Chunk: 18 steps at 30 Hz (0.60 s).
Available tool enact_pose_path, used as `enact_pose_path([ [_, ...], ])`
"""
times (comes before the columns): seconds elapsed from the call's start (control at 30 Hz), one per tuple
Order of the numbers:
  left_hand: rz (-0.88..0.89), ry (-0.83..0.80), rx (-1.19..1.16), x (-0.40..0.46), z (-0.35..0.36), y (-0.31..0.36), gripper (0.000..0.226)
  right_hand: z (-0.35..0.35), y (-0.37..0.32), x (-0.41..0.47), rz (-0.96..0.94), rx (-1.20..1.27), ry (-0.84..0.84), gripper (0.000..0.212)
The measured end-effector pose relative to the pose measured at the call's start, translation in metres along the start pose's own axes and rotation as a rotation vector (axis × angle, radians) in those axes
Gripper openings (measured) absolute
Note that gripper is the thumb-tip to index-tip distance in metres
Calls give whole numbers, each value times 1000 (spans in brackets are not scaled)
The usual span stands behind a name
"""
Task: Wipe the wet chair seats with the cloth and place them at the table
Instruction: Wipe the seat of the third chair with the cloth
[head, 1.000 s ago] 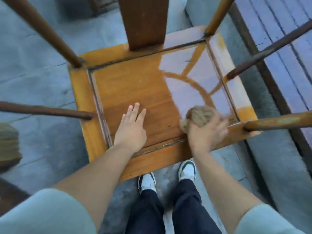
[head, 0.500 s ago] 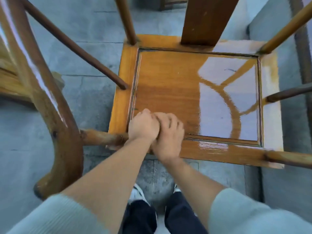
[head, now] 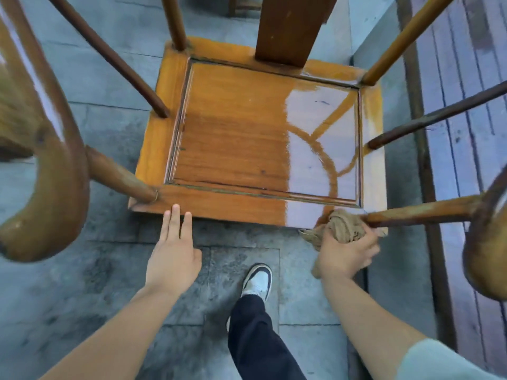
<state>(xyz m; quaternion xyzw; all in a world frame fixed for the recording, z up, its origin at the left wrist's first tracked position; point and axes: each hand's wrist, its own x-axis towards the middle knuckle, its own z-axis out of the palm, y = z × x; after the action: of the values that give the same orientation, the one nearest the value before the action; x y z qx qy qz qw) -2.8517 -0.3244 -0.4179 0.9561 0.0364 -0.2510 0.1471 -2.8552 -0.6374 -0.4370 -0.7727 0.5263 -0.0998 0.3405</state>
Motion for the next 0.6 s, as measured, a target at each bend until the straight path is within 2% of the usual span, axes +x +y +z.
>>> enact_pose_path([
  [0.07,-63,-85,-58,-26,2,5,60,-2,0,-31,239,135,-123,66],
  [0.13,-99,-176,-48,-54,-1,6,56,-3,2,-67,304,157,-353,49],
  [0.2,-116,-179,-51,-73,-5,2,56,-5,3,-96,193,115,-543,41],
  [0.3,-127,-128,-98,-97,-26,-6,56,-12,-16,-126,47,115,-709,43],
  [0.4,-80,-31,-118,-121,-52,-13,56,-31,-41,-146,-39,144,-790,45],
  [0.6,23,140,-98,-179,-141,-24,56,-95,-125,-184,-259,189,-839,50],
])
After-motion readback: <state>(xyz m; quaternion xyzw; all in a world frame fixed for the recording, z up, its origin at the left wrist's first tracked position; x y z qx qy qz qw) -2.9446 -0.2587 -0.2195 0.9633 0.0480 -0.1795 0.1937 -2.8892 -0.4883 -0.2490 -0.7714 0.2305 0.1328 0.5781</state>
